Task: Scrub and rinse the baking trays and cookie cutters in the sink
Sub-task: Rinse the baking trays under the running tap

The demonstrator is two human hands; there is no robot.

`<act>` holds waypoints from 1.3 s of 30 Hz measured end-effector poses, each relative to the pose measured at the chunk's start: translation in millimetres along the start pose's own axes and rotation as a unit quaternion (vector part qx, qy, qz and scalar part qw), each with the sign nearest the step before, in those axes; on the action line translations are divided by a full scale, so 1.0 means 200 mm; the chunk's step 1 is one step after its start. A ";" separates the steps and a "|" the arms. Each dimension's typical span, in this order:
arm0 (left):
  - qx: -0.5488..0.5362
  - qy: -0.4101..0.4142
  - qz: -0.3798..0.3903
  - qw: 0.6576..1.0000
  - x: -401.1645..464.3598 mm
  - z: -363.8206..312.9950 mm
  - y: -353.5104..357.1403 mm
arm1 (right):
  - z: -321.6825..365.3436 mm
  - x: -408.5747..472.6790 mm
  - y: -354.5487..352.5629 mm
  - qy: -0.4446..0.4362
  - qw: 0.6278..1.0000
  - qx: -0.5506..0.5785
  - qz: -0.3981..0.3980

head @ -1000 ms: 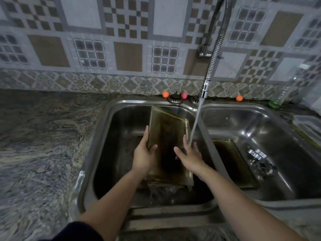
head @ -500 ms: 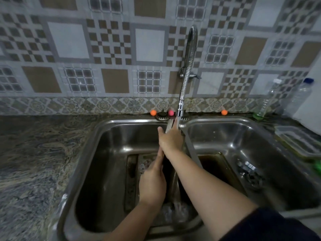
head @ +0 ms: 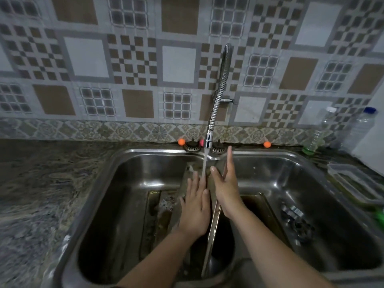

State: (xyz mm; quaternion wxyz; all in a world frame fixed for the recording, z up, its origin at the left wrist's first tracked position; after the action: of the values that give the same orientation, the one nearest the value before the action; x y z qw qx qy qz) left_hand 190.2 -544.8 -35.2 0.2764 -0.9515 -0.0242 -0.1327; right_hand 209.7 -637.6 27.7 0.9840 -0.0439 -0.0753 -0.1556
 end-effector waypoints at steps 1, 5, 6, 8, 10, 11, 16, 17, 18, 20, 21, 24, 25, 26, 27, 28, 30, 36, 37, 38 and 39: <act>0.002 -0.006 -0.007 1.000 0.04 -0.01 0.01 | 0.00 -0.01 -0.01 -0.001 1.000 0.005 -0.002; 0.020 -0.036 -0.015 0.999 0.23 0.00 0.00 | 0.01 -0.03 -0.06 -0.010 1.000 0.017 -0.002; 0.016 -0.048 -0.023 0.998 0.27 0.03 -0.01 | 0.01 -0.04 -0.07 -0.010 1.000 0.025 -0.001; 0.005 -0.088 -0.049 0.995 0.29 0.11 -0.04 | 0.01 -0.05 -0.07 -0.017 0.999 0.035 0.000; 0.002 -0.132 -0.054 0.990 0.26 0.20 -0.08 | 0.01 -0.05 -0.06 -0.025 0.999 0.048 -0.005; 0.001 -0.151 -0.046 0.987 0.22 0.24 -0.09 | 0.01 -0.05 -0.06 -0.028 0.998 0.053 -0.014; 0.027 -0.184 0.008 0.983 -0.04 0.37 -0.15 | 0.01 0.01 -0.04 0.006 0.992 0.070 -0.101; 0.047 -0.169 0.021 0.984 -0.07 0.38 -0.16 | 0.01 0.02 -0.03 0.012 0.991 0.072 -0.113; 0.061 -0.155 0.039 0.985 -0.10 0.37 -0.17 | 0.01 0.04 -0.02 0.015 0.990 0.072 -0.123; 0.060 -0.134 0.078 0.986 -0.13 0.33 -0.20 | 0.02 0.05 0.02 0.011 0.987 0.066 -0.146; 0.053 -0.118 0.093 0.987 -0.14 0.30 -0.22 | 0.03 0.06 0.04 0.007 0.986 0.061 -0.155; 0.059 -0.055 0.120 0.990 -0.14 0.22 -0.28 | 0.05 0.07 0.11 0.009 0.986 0.047 -0.162; 0.067 -0.038 0.119 0.990 -0.14 0.20 -0.30 | 0.05 0.07 0.13 0.011 0.986 0.046 -0.161; 0.076 -0.020 0.114 0.990 -0.13 0.20 -0.31 | 0.06 0.07 0.14 0.009 0.986 0.046 -0.158; 0.088 0.003 0.105 0.991 -0.12 0.19 -0.32 | 0.07 0.08 0.16 0.007 0.986 0.045 -0.157; 0.102 0.030 0.094 0.990 -0.12 0.18 -0.33 | 0.08 0.08 0.17 0.007 0.986 0.044 -0.158; 0.143 0.084 0.072 0.984 -0.12 0.17 -0.36 | 0.08 0.08 0.21 0.005 0.985 0.051 -0.162; 0.227 0.196 -0.031 0.953 -0.12 0.28 -0.44 | 0.05 0.04 0.36 0.016 0.984 0.107 -0.140; 0.227 0.199 -0.034 0.953 -0.13 0.31 -0.46 | 0.04 0.03 0.38 0.020 0.986 0.115 -0.117; 0.213 0.189 -0.042 0.958 -0.13 0.34 -0.48 | 0.03 0.02 0.41 0.023 0.989 0.123 -0.084; 0.187 0.167 -0.055 0.966 -0.13 0.36 -0.51 | 0.01 0.01 0.44 0.023 0.993 0.104 -0.054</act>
State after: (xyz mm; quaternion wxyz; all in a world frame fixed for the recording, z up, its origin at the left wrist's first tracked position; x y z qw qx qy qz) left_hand 171.2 -419.5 -47.6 0.4422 -0.8443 -0.0541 -0.2978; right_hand 238.3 -555.1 23.4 0.9748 0.0667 -0.0706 -0.2007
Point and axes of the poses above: each hand's wrist, its own x-axis towards the middle knuckle, its own y-axis out of the palm, z = x × y, the point moved 1 cm from there along x, towards the middle knuckle, and after that the axes turned 8 degrees about -z, right-handed, at the moved point
